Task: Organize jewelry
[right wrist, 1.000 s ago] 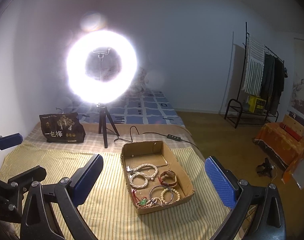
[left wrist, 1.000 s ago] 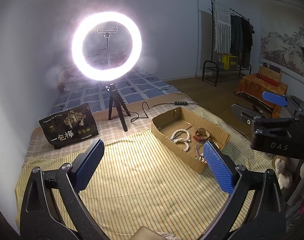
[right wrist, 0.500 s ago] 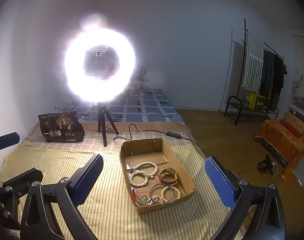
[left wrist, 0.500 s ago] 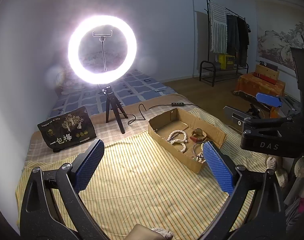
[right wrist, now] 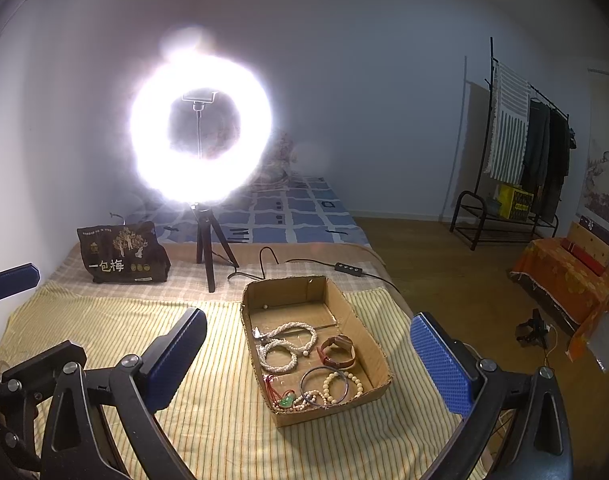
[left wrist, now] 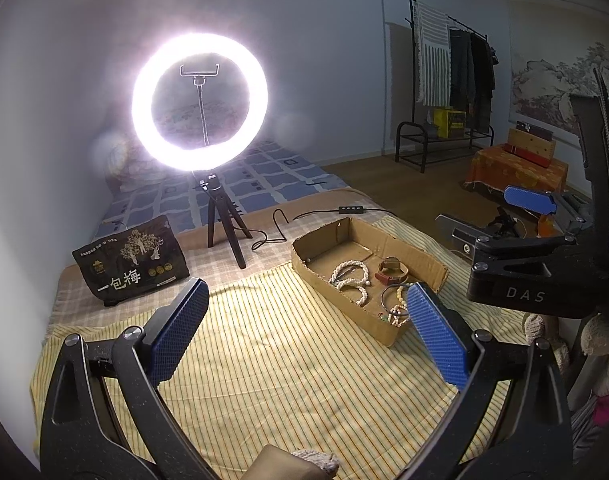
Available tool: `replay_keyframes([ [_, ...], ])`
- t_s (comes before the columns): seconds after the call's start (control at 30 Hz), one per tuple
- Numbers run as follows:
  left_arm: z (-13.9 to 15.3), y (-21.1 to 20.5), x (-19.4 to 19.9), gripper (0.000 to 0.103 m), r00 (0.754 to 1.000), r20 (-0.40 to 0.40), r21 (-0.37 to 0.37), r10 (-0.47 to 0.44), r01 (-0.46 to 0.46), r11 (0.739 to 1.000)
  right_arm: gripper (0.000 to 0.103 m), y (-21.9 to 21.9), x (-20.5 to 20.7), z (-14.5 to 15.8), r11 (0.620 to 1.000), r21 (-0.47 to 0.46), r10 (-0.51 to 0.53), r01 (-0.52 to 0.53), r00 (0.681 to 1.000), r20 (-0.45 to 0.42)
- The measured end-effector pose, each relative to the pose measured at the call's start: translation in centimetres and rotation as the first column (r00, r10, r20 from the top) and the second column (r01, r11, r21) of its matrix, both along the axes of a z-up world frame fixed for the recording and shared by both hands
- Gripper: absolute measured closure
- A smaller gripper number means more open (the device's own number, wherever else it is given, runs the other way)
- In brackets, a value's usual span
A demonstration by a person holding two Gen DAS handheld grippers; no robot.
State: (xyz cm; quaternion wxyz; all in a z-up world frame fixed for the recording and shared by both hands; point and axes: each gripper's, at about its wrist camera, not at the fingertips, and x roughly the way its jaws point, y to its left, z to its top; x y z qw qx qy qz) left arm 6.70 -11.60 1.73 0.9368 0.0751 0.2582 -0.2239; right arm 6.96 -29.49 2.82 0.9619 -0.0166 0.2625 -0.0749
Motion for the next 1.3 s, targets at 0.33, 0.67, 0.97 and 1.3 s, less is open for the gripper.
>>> replay_keyframes([
  [0.33, 0.0, 0.0, 0.0, 0.002, 1.000, 0.002, 0.002, -0.001, 0.001, 1.000, 0.000, -0.1, 0.0, -0.1, 1.000, -0.004, 0.001, -0.001, 1.000, -0.005],
  [0.67, 0.1, -0.1, -0.2, 0.002, 1.000, 0.003, 0.004, -0.001, 0.001, 1.000, 0.000, -0.5, 0.0, -0.1, 1.000, -0.008, -0.003, 0.003, 1.000, -0.005],
  [0.97, 0.3, -0.4, 0.0, 0.002, 1.000, -0.001, 0.008, -0.007, 0.007, 1.000, 0.000, -0.8, -0.2, 0.0, 1.000, -0.003, -0.007, 0.007, 1.000, -0.012],
  [1.3, -0.2, -0.5, 0.8, 0.002, 0.998, -0.056, 0.018, 0.017, -0.016, 1.000, 0.000, -1.0, -0.2, -0.1, 1.000, -0.005, -0.008, 0.008, 1.000, -0.015],
])
